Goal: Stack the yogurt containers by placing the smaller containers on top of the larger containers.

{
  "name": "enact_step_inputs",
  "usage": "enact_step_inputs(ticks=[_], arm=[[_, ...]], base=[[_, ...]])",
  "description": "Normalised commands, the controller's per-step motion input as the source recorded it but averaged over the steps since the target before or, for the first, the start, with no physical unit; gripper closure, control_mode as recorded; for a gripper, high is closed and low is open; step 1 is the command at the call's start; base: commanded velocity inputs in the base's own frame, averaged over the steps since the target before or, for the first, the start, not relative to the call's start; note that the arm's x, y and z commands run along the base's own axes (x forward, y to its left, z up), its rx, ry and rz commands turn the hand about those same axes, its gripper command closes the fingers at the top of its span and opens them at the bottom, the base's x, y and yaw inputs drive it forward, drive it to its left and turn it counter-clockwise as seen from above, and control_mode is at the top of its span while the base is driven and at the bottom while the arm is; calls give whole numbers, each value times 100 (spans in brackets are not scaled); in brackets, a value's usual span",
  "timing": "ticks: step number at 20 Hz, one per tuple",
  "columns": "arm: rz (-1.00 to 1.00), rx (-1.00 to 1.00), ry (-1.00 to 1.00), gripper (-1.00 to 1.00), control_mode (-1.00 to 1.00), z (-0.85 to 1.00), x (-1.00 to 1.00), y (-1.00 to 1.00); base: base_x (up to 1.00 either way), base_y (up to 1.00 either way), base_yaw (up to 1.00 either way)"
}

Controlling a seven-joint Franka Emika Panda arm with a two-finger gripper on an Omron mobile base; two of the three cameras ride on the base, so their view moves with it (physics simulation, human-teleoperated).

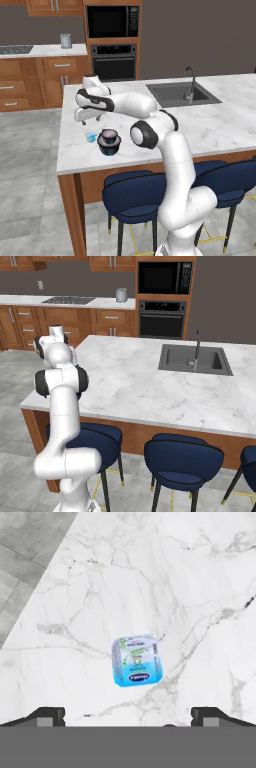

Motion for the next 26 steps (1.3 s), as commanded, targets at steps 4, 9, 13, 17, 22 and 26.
enact_step_inputs(ticks=[4, 9, 13, 17, 22, 26], arm=[[0, -1, 6, -100, -100, -19, 0, 0], [0, 0, 8, -100, -100, -21, 4, 3], [0, 0, 6, -100, -100, -18, 6, 4], [0, 0, 5, -100, -100, -13, 8, 4], [0, -3, 3, -100, -100, -8, 7, 3], [0, -3, 0, -100, -100, -1, 0, 0]], base=[[0, 0, 0], [0, 0, 0], [0, 0, 0], [0, 0, 0], [0, 0, 0], [0, 0, 0]])
